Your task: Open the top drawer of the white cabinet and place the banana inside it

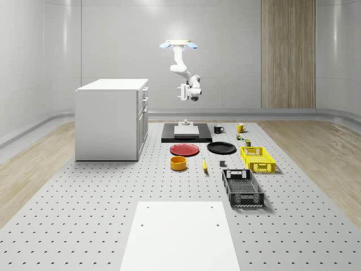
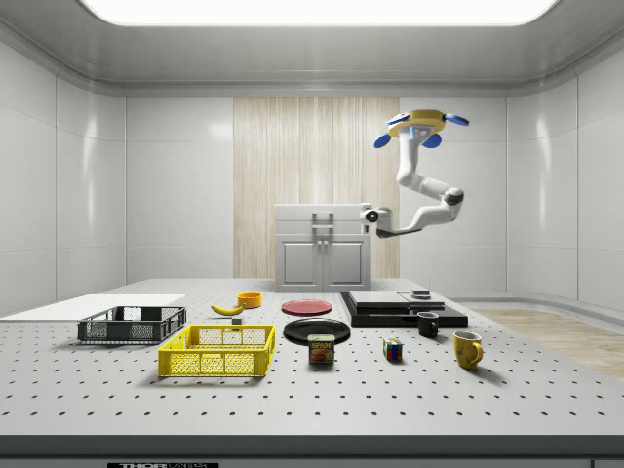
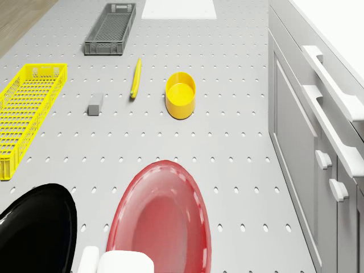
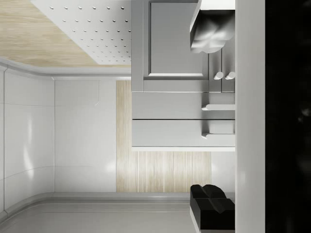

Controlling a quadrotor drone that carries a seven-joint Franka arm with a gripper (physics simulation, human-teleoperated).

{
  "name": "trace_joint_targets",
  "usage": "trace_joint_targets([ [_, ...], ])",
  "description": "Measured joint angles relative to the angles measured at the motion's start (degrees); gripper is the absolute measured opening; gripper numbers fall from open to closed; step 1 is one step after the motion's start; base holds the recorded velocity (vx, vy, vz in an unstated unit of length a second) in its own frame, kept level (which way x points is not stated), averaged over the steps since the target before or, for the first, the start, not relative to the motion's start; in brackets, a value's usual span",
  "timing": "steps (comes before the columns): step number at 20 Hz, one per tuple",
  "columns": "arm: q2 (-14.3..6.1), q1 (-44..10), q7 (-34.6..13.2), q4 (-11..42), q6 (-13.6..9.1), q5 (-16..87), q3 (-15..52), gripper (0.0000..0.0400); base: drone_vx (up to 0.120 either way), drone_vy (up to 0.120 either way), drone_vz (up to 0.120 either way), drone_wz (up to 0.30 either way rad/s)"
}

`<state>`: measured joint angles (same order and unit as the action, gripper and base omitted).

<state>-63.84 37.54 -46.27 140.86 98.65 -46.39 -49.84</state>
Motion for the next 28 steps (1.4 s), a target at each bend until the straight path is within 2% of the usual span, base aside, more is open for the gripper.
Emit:
trace_joint_targets([
  [7,-0.84,0.74,-0.57,0.11,0.71,0.69,-0.22,0.04,0.12,-0.063,0.006,0.0],
  [13,-1.48,1.31,-1.02,0.19,1.24,1.22,-0.38,0.04,0.12,0.0,0.12,0.0],
  [22,-2.34,2.05,-1.62,0.3,1.94,1.93,-0.59,0.04,0.12,-0.116,0.004,0.0],
  [28,-2.83,2.47,-1.97,0.37,2.34,2.35,-0.71,0.04,0.12,-0.12,0.12,0.0],
])
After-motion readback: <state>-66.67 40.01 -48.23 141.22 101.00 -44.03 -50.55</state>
